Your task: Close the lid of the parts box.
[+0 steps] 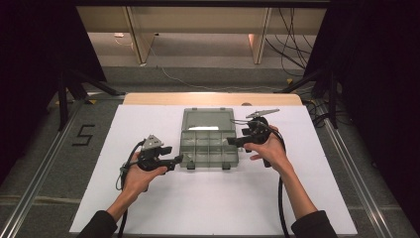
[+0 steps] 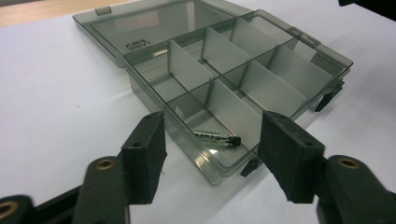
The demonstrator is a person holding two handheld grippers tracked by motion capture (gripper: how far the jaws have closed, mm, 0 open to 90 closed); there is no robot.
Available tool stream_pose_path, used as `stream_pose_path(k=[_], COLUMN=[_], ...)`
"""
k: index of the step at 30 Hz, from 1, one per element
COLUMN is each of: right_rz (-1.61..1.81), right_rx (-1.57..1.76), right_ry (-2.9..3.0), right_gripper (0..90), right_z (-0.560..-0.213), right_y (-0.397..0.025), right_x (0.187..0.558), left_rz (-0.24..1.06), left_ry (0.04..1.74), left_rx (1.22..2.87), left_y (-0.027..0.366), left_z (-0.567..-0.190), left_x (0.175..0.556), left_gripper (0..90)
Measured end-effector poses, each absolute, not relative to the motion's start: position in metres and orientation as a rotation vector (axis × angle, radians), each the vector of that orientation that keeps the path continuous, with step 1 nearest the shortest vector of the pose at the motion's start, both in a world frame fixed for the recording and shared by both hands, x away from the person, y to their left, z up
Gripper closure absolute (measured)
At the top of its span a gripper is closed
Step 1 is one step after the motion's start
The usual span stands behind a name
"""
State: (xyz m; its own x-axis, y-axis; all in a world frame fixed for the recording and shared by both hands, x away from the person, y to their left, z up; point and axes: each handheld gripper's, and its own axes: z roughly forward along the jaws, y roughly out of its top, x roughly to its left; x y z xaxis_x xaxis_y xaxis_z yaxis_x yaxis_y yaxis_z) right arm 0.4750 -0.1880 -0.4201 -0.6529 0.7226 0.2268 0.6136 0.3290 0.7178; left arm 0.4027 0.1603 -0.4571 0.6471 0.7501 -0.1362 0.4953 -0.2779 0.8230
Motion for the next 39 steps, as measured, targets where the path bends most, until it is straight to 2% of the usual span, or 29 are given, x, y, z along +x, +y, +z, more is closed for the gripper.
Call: stream_pose_path(k=[3, 8, 17, 19, 39], right_rz=[1.197, 1.224, 1.193, 1.19, 1.09], right_rx=[1.259, 1.25, 1.272, 1.284, 1.473], right_ry=[2.456, 2.45, 2.458, 2.465, 2.463], right_gripper=[21.3, 21.4, 21.6, 21.6, 20.2], right_z=[-0.419, -0.421, -0.424, -0.424, -0.425], right_y=[-0.188, -0.189, -0.186, -0.185, -0.182], right_x=[0.475, 0.475, 0.483, 0.486, 0.542], left_rz=[0.35, 0.347, 0.299, 0.298, 0.276], left_ry=[0.98, 1.008, 1.028, 1.047, 1.117], left_rx=[1.956, 1.96, 2.079, 2.07, 2.048], left_y=[0.158, 0.154, 0.15, 0.148, 0.145], left_z=[-0.458, -0.46, -0.463, -0.465, -0.464], left_x=[0.405, 0.408, 0.416, 0.416, 0.418], left_gripper=[51.3, 59.0, 68.3, 72.9, 75.3])
